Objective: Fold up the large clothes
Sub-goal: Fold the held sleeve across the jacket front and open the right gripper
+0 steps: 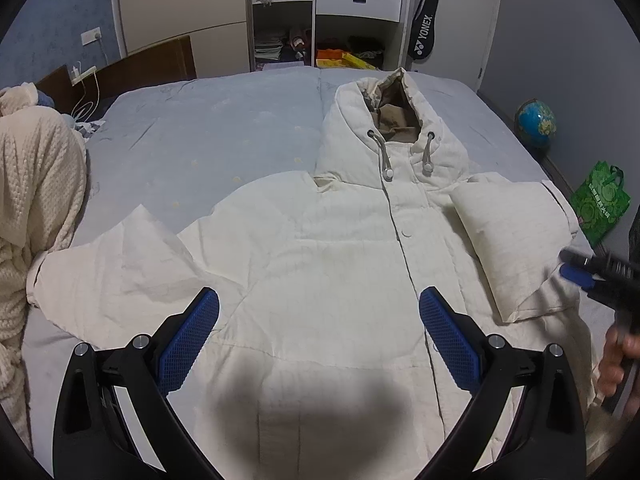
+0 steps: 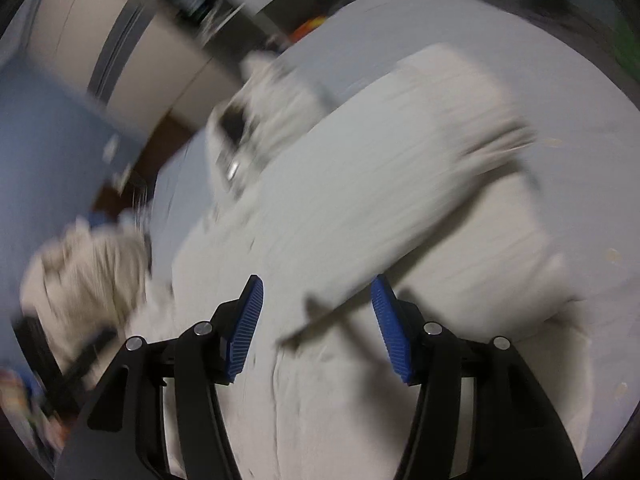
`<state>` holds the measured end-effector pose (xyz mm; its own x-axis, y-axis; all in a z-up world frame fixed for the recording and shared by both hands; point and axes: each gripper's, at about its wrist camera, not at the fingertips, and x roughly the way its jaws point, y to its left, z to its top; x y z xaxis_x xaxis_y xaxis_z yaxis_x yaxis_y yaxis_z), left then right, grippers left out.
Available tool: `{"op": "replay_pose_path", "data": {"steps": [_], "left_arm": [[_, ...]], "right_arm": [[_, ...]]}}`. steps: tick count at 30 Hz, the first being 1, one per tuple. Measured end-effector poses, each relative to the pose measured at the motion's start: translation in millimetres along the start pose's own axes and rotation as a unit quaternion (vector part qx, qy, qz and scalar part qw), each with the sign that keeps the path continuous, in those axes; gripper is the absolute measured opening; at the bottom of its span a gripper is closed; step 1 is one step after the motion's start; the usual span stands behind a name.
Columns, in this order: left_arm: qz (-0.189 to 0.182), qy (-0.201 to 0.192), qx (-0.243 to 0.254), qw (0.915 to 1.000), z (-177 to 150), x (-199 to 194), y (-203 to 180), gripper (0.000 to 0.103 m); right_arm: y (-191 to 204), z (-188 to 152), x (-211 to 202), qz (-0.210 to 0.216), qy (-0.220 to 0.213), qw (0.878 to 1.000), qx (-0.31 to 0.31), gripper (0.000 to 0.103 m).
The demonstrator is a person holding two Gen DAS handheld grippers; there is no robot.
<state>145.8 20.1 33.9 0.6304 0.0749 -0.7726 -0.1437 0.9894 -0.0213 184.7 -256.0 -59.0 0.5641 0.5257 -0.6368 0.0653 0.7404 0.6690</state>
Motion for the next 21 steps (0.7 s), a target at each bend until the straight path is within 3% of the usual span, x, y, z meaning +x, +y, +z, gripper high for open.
{"op": "replay_pose_path", "data": {"steps": [4,7,8,9,11,12,16,21], "left_arm": [[-0.001,0.0,-0.01,0.9999,1.1,0.2,3.5,0.096],[0.001,0.001,-0.016,0.9999,1.7,0.9,6.2,0.097],[0.001,0.001,-0.019,0.9998,2.1,0.6,7.7,0.097],[0.002,0.001,-0.019,0.9998,2.5,0.2,9.1,0.097],[0.005,-0.001,-0.02,0.9998,2.5,-0.8,12.4,0.097],[0.008,-0.001,-0.021,0.9998,2.3,-1.6,15.3,0.097],[0.018,-0.003,-0.037,0.9992,2.7,-5.2,34.1,0.097],[0.017,-0.004,-0.084,0.9963,3.5,-9.5,62.4,0.097]], "right_arm": [[-38.5,24.6,-2.4,0.025,-0.035,0.994,0.1,0.053],[-53.7,35.2,6.7,0.037,-0.043,0.988,0.142,0.052],[-56.0,37.0,10.2,0.039,-0.043,0.987,0.147,0.05],[-55.7,39.5,14.2,0.037,-0.044,0.988,0.146,0.035],[-51.3,41.0,19.3,0.03,-0.041,0.99,0.135,0.016],[-46.8,40.8,19.8,0.035,-0.041,0.99,0.128,0.013],[3.2,40.5,18.9,0.045,-0.043,0.997,0.041,0.009],[72.3,26.8,27.8,0.06,-0.025,0.996,-0.055,0.006]]}}
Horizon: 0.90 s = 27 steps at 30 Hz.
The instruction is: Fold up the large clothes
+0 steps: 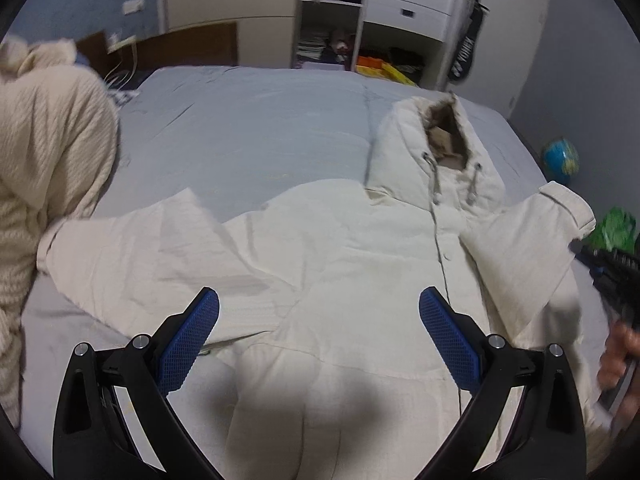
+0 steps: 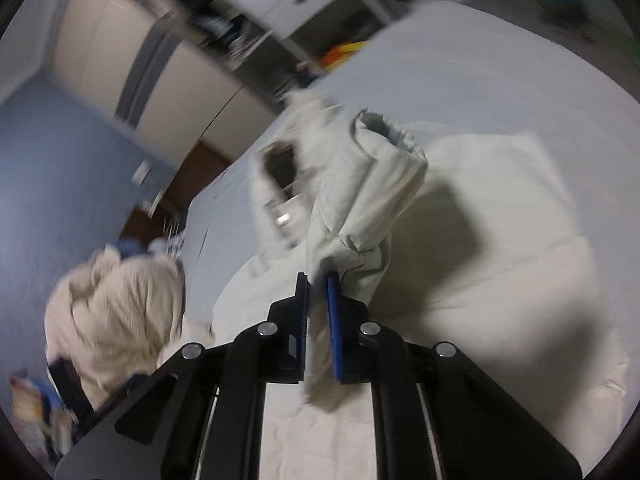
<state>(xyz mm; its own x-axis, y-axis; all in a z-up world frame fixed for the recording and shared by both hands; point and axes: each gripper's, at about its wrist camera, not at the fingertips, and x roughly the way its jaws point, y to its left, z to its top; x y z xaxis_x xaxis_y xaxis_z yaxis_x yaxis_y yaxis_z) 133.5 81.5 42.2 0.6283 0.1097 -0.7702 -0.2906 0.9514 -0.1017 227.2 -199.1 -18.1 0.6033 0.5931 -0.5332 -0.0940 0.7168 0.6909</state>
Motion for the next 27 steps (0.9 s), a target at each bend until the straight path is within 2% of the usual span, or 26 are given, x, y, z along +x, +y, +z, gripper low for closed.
{"op": "replay_pose_path", "data": {"steps": [4,8,14,18,24,25,26,27], "left_arm": [[-0.006,-0.001,-0.032,0.9995,3.4,-3.0,18.4,0.097],[-0.003,0.001,-0.045,0.999,5.4,-4.1,28.8,0.097],[-0.005,0.002,-0.075,0.9972,7.3,-3.7,46.3,0.097],[0.0,0.018,-0.086,0.9961,3.6,6.0,55.1,0.097],[-0.008,0.045,-0.081,0.9956,-4.8,26.3,51.9,0.096],[-0.01,0.049,-0.078,0.9957,-6.7,29.6,49.5,0.096],[-0.011,0.053,-0.075,0.9958,-7.9,32.0,48.3,0.096],[-0.012,0.055,-0.071,0.9959,-9.6,34.6,47.0,0.097]], "right_arm": [[57.1,-22.1,22.6,0.003,0.031,0.996,-0.085,0.005],[101.1,-58.2,43.9,0.005,0.07,0.985,-0.158,0.004],[132.9,-114.3,83.4,-0.007,0.14,0.964,-0.226,0.004],[134.1,-136.2,93.3,-0.008,0.172,0.957,-0.234,0.005],[93.3,-134.9,73.1,-0.013,0.174,0.971,-0.165,0.006],[80.5,-133.8,65.8,-0.016,0.174,0.974,-0.147,0.008],[74.7,-133.4,61.7,-0.02,0.173,0.975,-0.138,0.022],[65.0,-133.1,54.5,-0.023,0.17,0.977,-0.126,0.042]]}}
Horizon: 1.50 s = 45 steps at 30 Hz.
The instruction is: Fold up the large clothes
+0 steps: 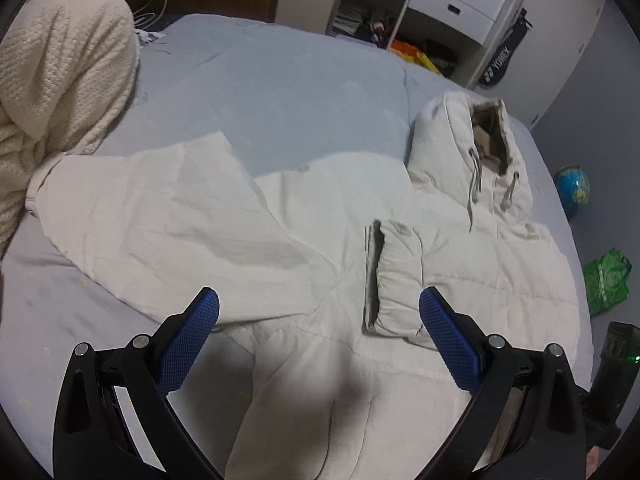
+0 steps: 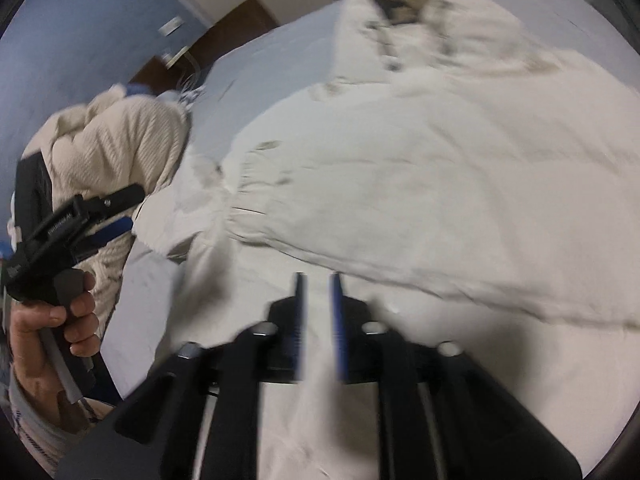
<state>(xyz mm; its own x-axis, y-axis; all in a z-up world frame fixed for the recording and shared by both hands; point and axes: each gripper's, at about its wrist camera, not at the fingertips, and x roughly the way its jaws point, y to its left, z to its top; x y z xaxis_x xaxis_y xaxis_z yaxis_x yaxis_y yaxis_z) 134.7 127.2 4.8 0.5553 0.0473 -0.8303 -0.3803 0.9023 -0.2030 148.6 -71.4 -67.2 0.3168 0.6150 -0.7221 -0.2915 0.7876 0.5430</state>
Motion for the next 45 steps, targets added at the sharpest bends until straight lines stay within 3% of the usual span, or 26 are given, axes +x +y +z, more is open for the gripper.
{"op": "replay_pose_path", "data": {"steps": [2,7,12,15,19,20,21,25,29,35,37,38,39,40,41,43,45], "left_arm": [[-0.002,0.01,0.007,0.9999,-4.2,7.5,-2.2,0.096],[-0.044,0.013,0.011,0.9989,-11.1,17.6,-9.7,0.095],[-0.079,0.018,0.055,0.9951,-18.2,28.5,-37.6,0.072],[-0.073,0.029,0.088,0.9931,-25.4,40.7,-52.1,0.059],[-0.061,0.055,0.097,0.9919,-32.1,64.5,-56.3,0.05],[-0.062,0.066,0.101,0.9908,-33.6,71.6,-56.6,0.037],[-0.051,0.073,0.104,0.9906,-35.6,76.6,-56.1,0.018],[-0.064,0.08,0.073,0.992,-38.4,75.4,-44.2,0.011],[-0.063,0.078,0.099,0.99,-44.4,61.9,-46.1,0.009],[-0.065,0.09,0.093,0.9895,-55.4,61.9,-41.4,0.009],[-0.064,0.089,0.089,0.9899,-55.9,63.1,-39.9,0.014],[-0.06,0.088,0.088,0.9904,-54.7,63.0,-40.2,0.023],[-0.05,0.081,0.087,0.9917,-54.2,59.9,-38.9,0.046],[-0.051,0.071,0.084,0.9927,-53.1,53.6,-36.5,0.059],[-0.053,0.06,0.082,0.9934,-51.5,47.8,-34.4,0.081],[-0.043,0.033,0.078,0.9955,-44.3,31.4,-28.5,0.089],[-0.048,0.021,0.067,0.9964,-38.2,20.3,-19.1,0.09]], "right_arm": [[-17.5,-9.8,-14.2,0.004,-0.011,1.0,0.019,0.056],[-43.0,-28.6,-39.2,-0.004,-0.024,0.999,0.046,0.056],[-70.2,-48.2,-63.4,-0.002,-0.044,0.995,0.088,0.058],[-81.3,-52.6,-72.8,0.001,-0.055,0.992,0.117,0.058],[-83.6,-51.2,-83.8,0.007,-0.075,0.989,0.124,0.059],[-84.6,-52.6,-85.3,0.007,-0.077,0.989,0.127,0.059],[-85.9,-53.1,-86.4,0.008,-0.078,0.989,0.129,0.06],[-95.5,-55.2,-93.3,0.01,-0.095,0.984,0.151,0.06],[-107.5,-53.9,-103.1,0.0,-0.132,0.975,0.179,0.06],[-125.8,-53.0,-106.7,0.006,-0.152,0.964,0.218,0.06],[-127.9,-52.9,-108.0,0.009,-0.153,0.963,0.223,0.06],[-127.7,-53.3,-109.8,0.01,-0.155,0.962,0.223,0.06],[-127.0,-53.9,-111.5,0.011,-0.157,0.962,0.222,0.06],[-125.7,-53.6,-114.7,0.013,-0.16,0.962,0.22,0.06],[-123.9,-54.4,-117.3,0.015,-0.161,0.962,0.218,0.06],[-118.8,-55.0,-124.4,0.022,-0.164,0.964,0.209,0.06],[-113.2,-54.6,-129.4,0.024,-0.164,0.966,0.197,0.061]]}}
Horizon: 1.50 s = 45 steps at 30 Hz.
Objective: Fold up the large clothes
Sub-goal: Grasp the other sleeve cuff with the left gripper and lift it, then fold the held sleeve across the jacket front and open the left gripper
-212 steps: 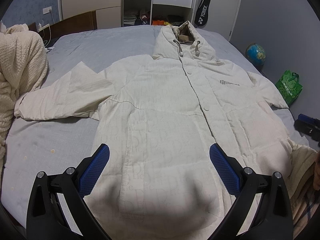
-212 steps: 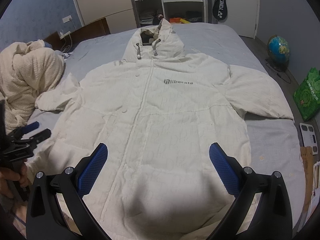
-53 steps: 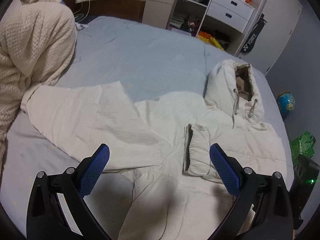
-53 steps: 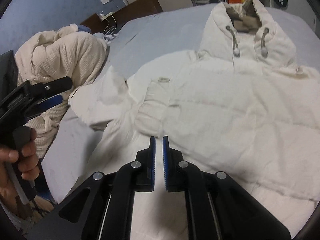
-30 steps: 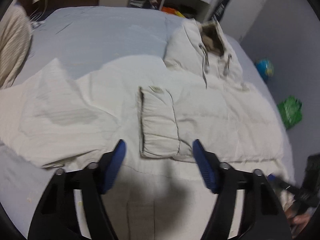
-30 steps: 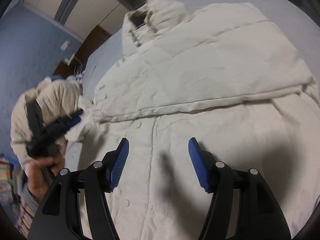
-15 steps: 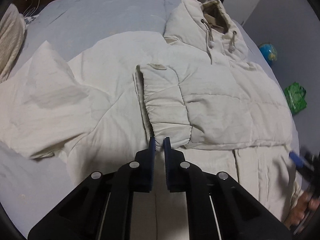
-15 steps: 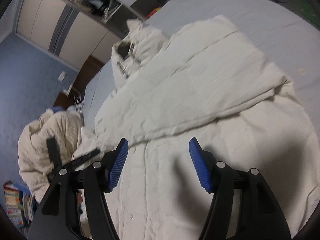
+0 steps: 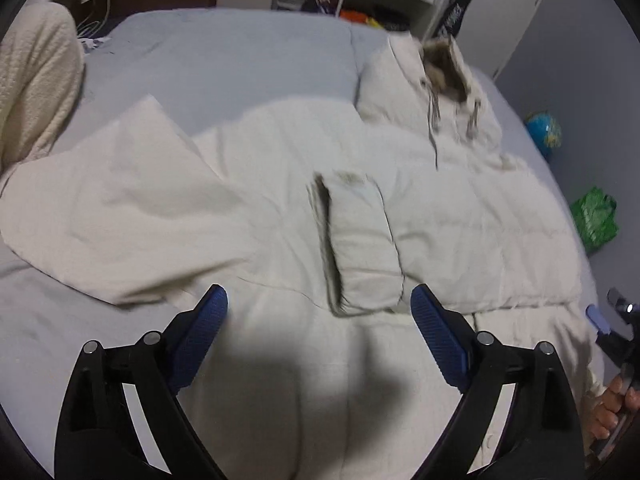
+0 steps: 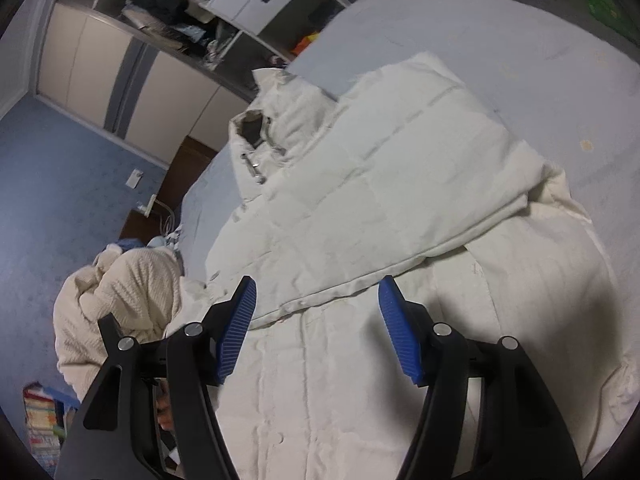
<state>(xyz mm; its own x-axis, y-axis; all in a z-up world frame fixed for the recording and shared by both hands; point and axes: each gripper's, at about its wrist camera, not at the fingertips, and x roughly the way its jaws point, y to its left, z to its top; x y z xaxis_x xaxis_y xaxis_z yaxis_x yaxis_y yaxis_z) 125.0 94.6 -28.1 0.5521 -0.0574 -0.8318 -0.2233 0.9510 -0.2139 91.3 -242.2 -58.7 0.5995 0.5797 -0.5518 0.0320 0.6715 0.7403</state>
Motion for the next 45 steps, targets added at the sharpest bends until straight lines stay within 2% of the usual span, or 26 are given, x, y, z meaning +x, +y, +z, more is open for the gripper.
{"op": "replay_pose_path", "data": {"steps": [5,8,14,18,21,23,27,29,31,33,36,39,45], "left_arm": [[0.029,-0.028,-0.071,0.9967,10.1,-18.4,53.2,0.09],[0.068,-0.041,-0.143,0.9866,14.5,-24.3,103.9,0.09],[0.066,-0.045,-0.283,0.9559,-2.4,-25.5,190.1,0.09],[0.067,-0.04,-0.353,0.9323,-18.7,-11.4,222.2,0.09],[0.041,-0.035,-0.4,0.9151,-26.5,2.4,238.6,0.09],[0.031,-0.044,-0.415,0.9083,-28.9,4.6,244.6,0.091],[0.019,-0.072,-0.415,0.9066,-18.5,2.4,254.1,0.09],[0.011,-0.086,-0.418,0.9043,-15.6,3.9,263.2,0.084],[0.005,-0.092,-0.417,0.9044,-13.2,6.8,272.2,0.064],[0.004,-0.084,-0.416,0.9056,-14.8,8.9,280.0,0.036],[0.0,-0.087,-0.427,0.9,-17.9,5.7,284.3,0.015],[-0.003,-0.104,-0.418,0.9025,-6.0,-1.8,279.9,0.006],[-0.02,-0.151,-0.371,0.916,21.1,-36.8,246.1,0.005]], "right_arm": [[17.0,-2.0,-16.0,-0.002,0.008,0.999,-0.047,0.064],[21.5,-2.3,-26.6,-0.006,0.01,0.997,-0.071,0.067],[7.9,-2.8,-40.1,0.003,0.0,0.999,-0.046,0.069],[3.1,-1.8,-40.5,0.003,-0.007,0.999,-0.031,0.069],[2.3,-1.4,-36.4,-0.008,-0.002,0.999,-0.033,0.069],[2.0,-1.8,-33.2,-0.014,0.001,0.999,-0.034,0.069],[2.6,-3.0,-28.8,-0.022,0.006,0.999,-0.04,0.069],[4.5,-3.7,-26.0,-0.024,0.011,0.999,-0.047,0.069],[4.7,-4.1,-24.5,-0.024,0.014,0.998,-0.051,0.069],[3.7,-4.0,-22.1,-0.024,0.017,0.998,-0.052,0.069],[2.7,-4.4,-18.8,-0.023,0.019,0.998,-0.049,0.069],[3.8,-5.1,-15.8,-0.022,0.021,0.998,-0.052,0.069],[3.6,-5.5,-17.5,-0.012,0.017,0.999,-0.049,0.069]]}}
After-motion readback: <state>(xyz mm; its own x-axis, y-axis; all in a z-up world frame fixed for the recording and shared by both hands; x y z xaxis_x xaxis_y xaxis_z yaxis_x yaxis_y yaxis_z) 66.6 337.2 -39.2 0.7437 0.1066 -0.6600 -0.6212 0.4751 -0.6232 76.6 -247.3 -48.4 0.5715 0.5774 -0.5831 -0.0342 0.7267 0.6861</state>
